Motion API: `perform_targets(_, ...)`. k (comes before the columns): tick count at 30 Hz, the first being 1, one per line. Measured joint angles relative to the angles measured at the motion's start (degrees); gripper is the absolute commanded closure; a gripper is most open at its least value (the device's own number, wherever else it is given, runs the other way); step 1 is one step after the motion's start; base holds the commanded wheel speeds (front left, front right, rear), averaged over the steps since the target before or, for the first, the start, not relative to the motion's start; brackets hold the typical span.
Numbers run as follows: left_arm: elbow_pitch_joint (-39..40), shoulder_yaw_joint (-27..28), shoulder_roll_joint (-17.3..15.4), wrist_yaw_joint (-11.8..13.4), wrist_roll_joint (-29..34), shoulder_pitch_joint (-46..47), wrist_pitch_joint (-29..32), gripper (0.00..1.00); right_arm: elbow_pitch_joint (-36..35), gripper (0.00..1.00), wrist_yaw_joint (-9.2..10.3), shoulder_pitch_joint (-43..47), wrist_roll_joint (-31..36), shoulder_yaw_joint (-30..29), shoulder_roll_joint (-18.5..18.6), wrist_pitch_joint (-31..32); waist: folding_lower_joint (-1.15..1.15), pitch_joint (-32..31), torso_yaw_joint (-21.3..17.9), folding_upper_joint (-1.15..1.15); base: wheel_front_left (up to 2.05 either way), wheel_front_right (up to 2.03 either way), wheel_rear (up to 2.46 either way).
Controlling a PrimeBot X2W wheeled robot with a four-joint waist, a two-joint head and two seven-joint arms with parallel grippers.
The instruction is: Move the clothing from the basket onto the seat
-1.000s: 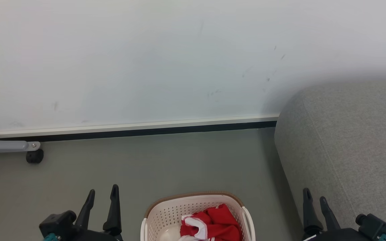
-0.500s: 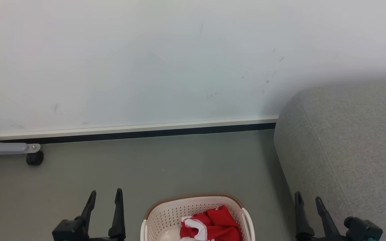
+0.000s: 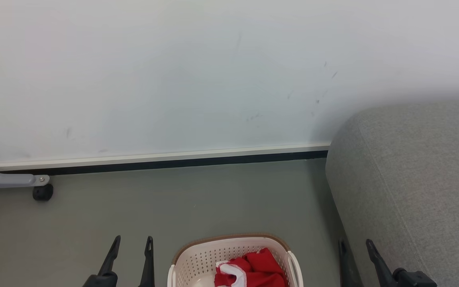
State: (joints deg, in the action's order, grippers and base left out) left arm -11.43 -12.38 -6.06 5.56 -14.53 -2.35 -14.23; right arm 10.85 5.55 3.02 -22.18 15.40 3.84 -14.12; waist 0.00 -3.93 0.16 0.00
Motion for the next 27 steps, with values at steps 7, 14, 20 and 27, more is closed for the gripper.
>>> perform_targets(7,-0.81,-0.09,-0.02,-0.01,1.08,-0.53,-0.07,0.0,-0.12,0.0,0.07,0.07,1.12,0.25,0.1,-0.16,0.0,-0.2,-0.04,0.0,0.0,0.0,0.0)
perform_targets(14,-1.16,0.38,-0.01,-0.03,0.98,-0.53,-0.07,0.0,-0.09,0.0,0.0,0.08,1.14,0.2,0.1,-0.16,0.0,-0.2,-0.11,0.0,0.0,0.0,0.0)
perform_targets(20,-1.29,0.53,-0.01,-0.08,0.98,-0.53,-0.07,0.0,0.0,0.0,-0.01,0.08,1.22,-0.03,0.1,-0.16,0.0,-0.16,-0.18,0.0,0.0,0.0,0.0)
perform_targets(27,-1.34,0.71,0.0,-0.1,0.98,-0.53,-0.07,0.0,0.11,0.0,-0.03,0.08,1.31,-0.11,0.09,-0.16,0.0,-0.11,-0.25,0.0,0.0,0.0,0.0)
